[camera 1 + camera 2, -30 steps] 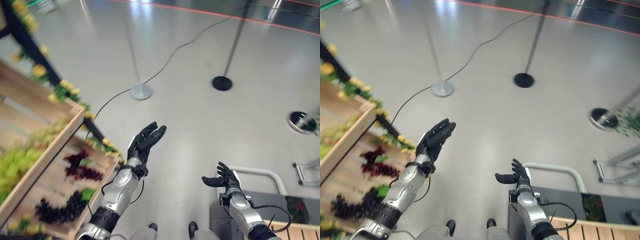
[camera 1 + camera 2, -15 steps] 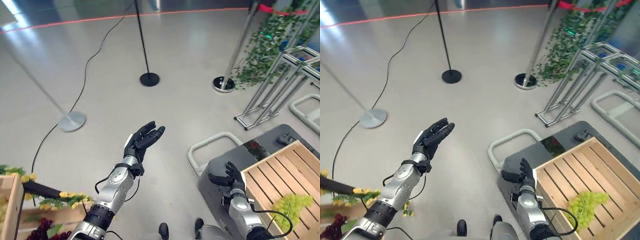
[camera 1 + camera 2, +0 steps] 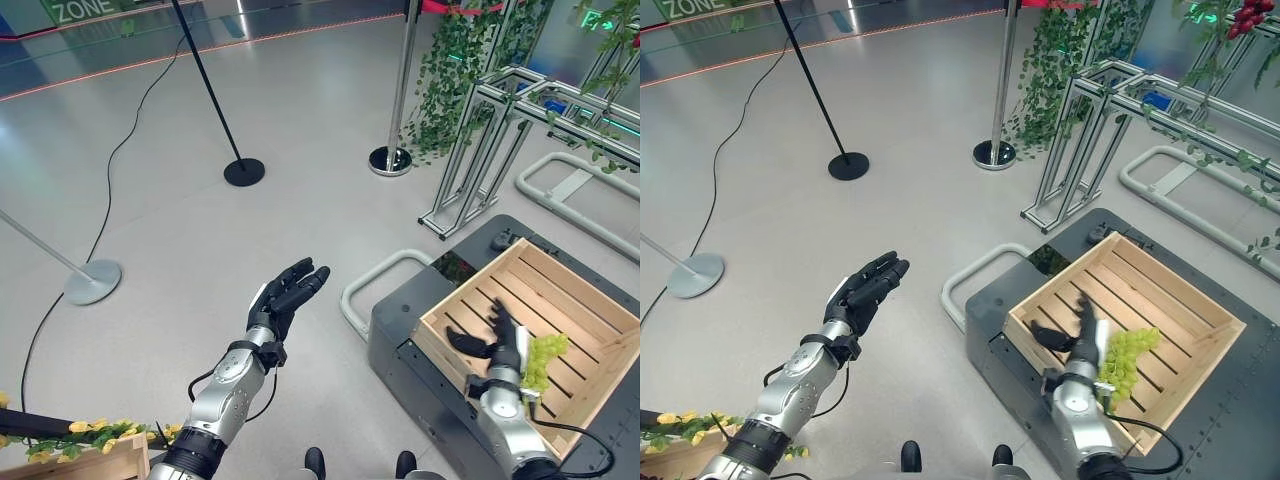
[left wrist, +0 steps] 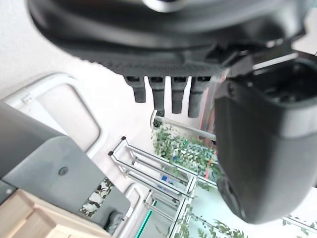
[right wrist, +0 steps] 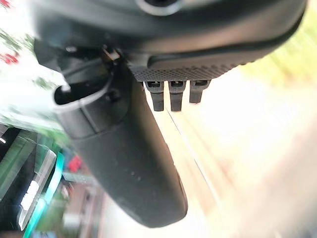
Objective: Pick up the fruits from the basket on one side to the basket on the other side
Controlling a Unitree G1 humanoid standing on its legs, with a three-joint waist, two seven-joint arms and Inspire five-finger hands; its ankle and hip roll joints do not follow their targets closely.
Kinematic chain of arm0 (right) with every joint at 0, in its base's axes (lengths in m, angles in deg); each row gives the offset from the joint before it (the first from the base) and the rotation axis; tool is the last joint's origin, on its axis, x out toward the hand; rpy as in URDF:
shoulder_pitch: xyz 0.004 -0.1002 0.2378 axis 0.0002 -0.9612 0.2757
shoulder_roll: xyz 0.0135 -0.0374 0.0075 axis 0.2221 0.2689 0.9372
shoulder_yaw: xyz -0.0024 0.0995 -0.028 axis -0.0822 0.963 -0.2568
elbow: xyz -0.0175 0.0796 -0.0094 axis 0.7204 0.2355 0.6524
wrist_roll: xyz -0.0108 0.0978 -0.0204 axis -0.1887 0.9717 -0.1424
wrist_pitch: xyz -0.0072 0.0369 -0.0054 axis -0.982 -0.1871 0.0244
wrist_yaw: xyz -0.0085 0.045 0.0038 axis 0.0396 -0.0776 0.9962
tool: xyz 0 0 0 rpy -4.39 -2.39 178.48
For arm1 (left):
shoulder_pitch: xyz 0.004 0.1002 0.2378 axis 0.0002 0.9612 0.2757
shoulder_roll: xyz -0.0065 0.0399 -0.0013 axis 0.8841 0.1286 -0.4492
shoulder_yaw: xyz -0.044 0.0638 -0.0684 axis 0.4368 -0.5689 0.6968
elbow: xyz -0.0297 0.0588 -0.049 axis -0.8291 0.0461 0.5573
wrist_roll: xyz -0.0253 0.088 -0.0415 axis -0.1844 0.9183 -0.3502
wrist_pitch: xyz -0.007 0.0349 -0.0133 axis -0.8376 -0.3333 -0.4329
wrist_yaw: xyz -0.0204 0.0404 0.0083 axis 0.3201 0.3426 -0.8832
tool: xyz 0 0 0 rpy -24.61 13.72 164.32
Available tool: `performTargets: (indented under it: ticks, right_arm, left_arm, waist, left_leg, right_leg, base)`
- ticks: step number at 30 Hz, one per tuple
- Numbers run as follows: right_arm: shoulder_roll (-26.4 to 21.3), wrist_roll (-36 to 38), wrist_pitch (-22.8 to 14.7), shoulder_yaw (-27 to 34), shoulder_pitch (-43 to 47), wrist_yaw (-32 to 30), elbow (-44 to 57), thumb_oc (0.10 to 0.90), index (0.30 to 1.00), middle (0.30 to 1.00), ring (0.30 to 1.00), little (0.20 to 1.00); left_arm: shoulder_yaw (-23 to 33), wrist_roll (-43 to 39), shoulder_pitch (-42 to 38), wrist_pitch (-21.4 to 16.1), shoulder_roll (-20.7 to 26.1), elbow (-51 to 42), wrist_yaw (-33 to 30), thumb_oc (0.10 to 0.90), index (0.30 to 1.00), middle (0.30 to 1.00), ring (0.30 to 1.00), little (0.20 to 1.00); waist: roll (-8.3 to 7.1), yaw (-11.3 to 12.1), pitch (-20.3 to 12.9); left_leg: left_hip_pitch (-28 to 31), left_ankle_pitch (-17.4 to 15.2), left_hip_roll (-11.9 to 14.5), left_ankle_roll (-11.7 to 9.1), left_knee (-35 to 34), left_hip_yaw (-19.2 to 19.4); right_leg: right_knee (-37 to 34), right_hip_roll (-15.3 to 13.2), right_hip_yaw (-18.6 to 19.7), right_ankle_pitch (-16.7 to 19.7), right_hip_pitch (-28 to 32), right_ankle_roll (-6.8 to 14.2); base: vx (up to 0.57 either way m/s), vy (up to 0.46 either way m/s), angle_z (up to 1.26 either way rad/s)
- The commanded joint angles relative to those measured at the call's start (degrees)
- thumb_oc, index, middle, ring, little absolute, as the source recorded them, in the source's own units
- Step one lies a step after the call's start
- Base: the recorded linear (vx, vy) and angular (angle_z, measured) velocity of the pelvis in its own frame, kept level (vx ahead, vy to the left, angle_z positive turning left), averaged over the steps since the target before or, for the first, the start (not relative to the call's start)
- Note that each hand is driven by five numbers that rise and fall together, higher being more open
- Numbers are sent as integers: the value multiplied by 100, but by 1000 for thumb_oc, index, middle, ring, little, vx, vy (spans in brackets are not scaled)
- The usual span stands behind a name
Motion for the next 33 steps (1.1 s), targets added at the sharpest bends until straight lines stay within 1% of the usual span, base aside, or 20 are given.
performTargets:
  ticks: [1,4,6,7,8,10,11,13,14,15,17,19,22,24,28,33]
  right_arm:
    - [-677,-631,-548,280,798,-789,273,800,900,900,900,900]
    - [-924,-658,-335,339,1006,-780,250,800,900,900,900,900]
    - [-1093,-578,4,337,1250,-744,265,800,900,900,900,900]
    - [-1133,-555,87,330,1318,-741,251,800,900,900,900,900]
    - [-1246,-405,287,293,1528,-784,171,800,900,900,900,900]
    - [-1337,-213,427,239,1807,-875,33,800,900,900,900,900]
    - [-1443,-98,583,201,2097,-890,-139,800,900,900,900,900]
    - [-1539,75,787,140,2312,-739,-299,800,900,900,900,900]
    - [-1621,344,1102,2,2619,-526,-476,800,900,900,900,900]
    - [-1673,474,1240,-77,2747,-389,-590,800,900,900,900,900]
    - [-1751,666,1342,-157,2883,-199,-754,800,900,900,900,900]
    - [-1869,830,1429,-281,3080,-9,-1040,800,900,900,900,900]
    - [-1915,1015,1589,-343,3271,96,-1330,800,900,900,900,900]
    - [-1908,1153,1710,-344,3340,95,-1434,800,900,900,900,900]
    - [-1856,1140,1784,-271,3365,-7,-1667,800,900,900,900,900]
    - [-1774,1167,1841,-114,3259,-367,-1866,800,900,900,900,900]
  left_arm:
    - [55,81,-446,-239,156,-483,205,800,900,900,900,900]
    - [-54,69,-467,-229,191,-572,261,800,900,900,900,900]
    - [-139,51,-549,-259,234,-664,258,800,900,900,900,900]
    - [-153,45,-578,-274,247,-678,260,800,900,900,900,900]
    - [-189,41,-671,-323,295,-705,294,800,900,900,900,900]
    - [-256,79,-797,-381,338,-761,282,800,900,900,900,900]
    - [-322,53,-949,-442,387,-759,286,800,900,900,900,900]
    - [-370,4,-1057,-510,415,-740,300,800,900,900,900,900]
    - [-435,-32,-1199,-608,434,-722,272,800,900,900,900,900]
    - [-464,-30,-1264,-680,451,-713,244,800,900,900,900,900]
    - [-485,4,-1314,-767,474,-723,225,800,900,900,900,900]
    - [-543,-27,-1433,-897,530,-689,215,800,900,900,900,900]
    - [-590,-50,-1466,-977,519,-604,200,800,900,900,900,900]
    - [-636,-26,-1486,-1038,502,-556,167,800,900,900,900,900]
    - [-682,-19,-1524,-1110,470,-538,107,800,900,900,900,900]
    - [-771,47,-1567,-1181,369,-563,-2,800,900,900,900,900]
  waist:
    - [-85,-22,-111]
    - [-73,2,-29]
    - [-69,13,51]
    - [-68,16,76]
    - [-64,26,155]
    - [-59,38,270]
    - [-53,52,402]
    - [-42,56,515]
    - [-20,65,681]
    - [-10,61,780]
    - [6,64,917]
    - [14,56,1195]
    - [22,41,1425]
    - [39,21,1544]
    - [80,-38,1681]
    - [115,-150,1807]
  left_leg:
    - [-203,-363,-90,-62,431,-293]
    - [-223,-334,-68,-68,411,-295]
    - [-280,-308,-60,-81,397,-306]
    - [-302,-300,-58,-85,396,-310]
    - [-381,-280,-55,-98,408,-326]
    - [-498,-260,-47,-116,469,-345]
    - [-635,-260,-51,-135,579,-383]
    - [-777,-290,-67,-153,755,-410]
    - [-964,-324,-96,-173,1004,-443]
    - [-1069,-357,-104,-178,1159,-449]
    - [-1208,-403,-106,-176,1364,-453]
    - [-1470,-544,-122,-165,1838,-419]
    - [-1739,-728,-163,-117,2337,-404]
    - [-1850,-788,-184,-82,2496,-384]
    - [-1920,-859,-214,-33,2637,-318]
    - [-1877,-905,-243,11,2642,-209]
  right_leg:
    - [363,-89,35,106,-157,-145]
    - [304,-56,44,138,-159,-157]
    - [268,-40,54,165,-193,-162]
    - [268,-38,52,168,-211,-165]
    - [280,-34,46,171,-272,-172]
    - [325,-32,33,169,-361,-188]
    - [401,-36,15,152,-453,-213]
    - [502,-50,-2,120,-541,-235]
    - [646,-80,-24,85,-656,-272]
    - [749,-95,-37,57,-727,-299]
    - [899,-120,-55,19,-833,-330]
    - [1221,-162,-95,-61,-1039,-406]
    - [1572,-182,-72,-134,-1287,-482]
    - [1738,-189,-48,-157,-1427,-498]
    - [1884,-171,52,-184,-1551,-520]
    - [1887,-146,196,-158,-1572,-497]
  base:
    - [-11,-84,-2]
    - [-18,-82,-5]
    - [-55,-70,-4]
    - [-105,-74,-5]
    - [-132,-77,-4]
    - [-145,-83,-1]
    - [-143,-71,0]
    - [-139,-44,3]
    - [-145,-8,7]
    - [-170,0,5]
    - [-125,6,3]
    - [-145,5,4]
    - [-79,15,-4]
    - [-70,49,-3]
    - [-45,59,-8]
    - [-40,60,-13]
